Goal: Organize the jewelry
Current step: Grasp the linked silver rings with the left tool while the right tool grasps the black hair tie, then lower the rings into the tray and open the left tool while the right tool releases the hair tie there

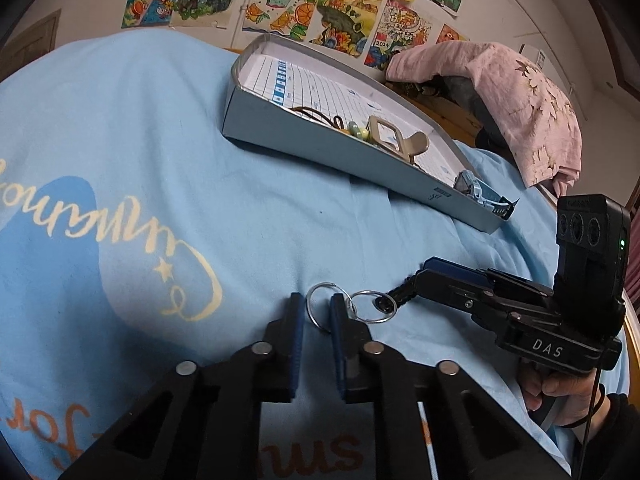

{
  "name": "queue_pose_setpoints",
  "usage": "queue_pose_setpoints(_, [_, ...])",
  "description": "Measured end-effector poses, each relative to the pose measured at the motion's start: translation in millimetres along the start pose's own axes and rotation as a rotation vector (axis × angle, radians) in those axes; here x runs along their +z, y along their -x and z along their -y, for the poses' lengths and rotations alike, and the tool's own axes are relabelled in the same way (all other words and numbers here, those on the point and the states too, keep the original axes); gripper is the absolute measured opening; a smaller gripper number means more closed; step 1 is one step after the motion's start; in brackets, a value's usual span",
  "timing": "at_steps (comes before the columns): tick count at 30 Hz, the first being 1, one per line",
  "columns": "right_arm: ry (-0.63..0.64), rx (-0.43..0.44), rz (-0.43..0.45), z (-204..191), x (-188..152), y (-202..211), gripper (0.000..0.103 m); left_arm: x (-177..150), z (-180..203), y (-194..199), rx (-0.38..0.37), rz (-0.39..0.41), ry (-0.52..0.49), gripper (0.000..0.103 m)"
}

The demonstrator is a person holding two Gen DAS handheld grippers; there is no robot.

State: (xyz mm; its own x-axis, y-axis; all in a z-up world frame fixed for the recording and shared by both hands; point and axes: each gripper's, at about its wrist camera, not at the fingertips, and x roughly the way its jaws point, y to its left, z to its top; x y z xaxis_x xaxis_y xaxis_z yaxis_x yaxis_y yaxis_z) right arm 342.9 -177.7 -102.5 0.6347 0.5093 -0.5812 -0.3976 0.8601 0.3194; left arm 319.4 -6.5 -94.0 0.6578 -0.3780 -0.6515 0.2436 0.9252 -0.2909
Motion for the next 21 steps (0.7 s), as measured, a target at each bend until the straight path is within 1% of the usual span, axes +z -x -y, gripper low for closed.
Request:
queue_pose_setpoints(3, [-0.022,0.027,-0.009,3.9,-0.4,-1.4,0.028,-2.9,-2.9,-1.1,-0.018,-0.001,0.011,0.009])
queue_pose_setpoints(8, [-0.031,0.047,-0.020,6.1,-0.6,-5.1,0.028,-5.1,-7.9,-2.7,-0.035,0.000,0.032,0.006])
queue_pose_setpoints(10, [-0.034,0.054,-0.030,7.1,-0.3,-8.3,0.023,-5.6,-6.9,-2.3,-0.034,0.003,0.027,0.005])
queue_pose_setpoints(11, [-0.037,0.057,-0.035,7.9,-0.2,-9.7,0.017,-6.0,-6.2,-2.2,-0.034,0.006,0.025,0.005])
queue_pose_setpoints(15, [-0.036,0.072,-0.031,6.5,-0.9,-10.7,0.006,-9.9,-5.9,1.8,-0.035,0.036,0.021,0.004])
queue_pose_setpoints(21, [-0.011,0.069,-0.011,-0.6,-2.0,-11.3,0.005,-14.9,-9.1,12.9,-0.016,0.091,0.035,0.004])
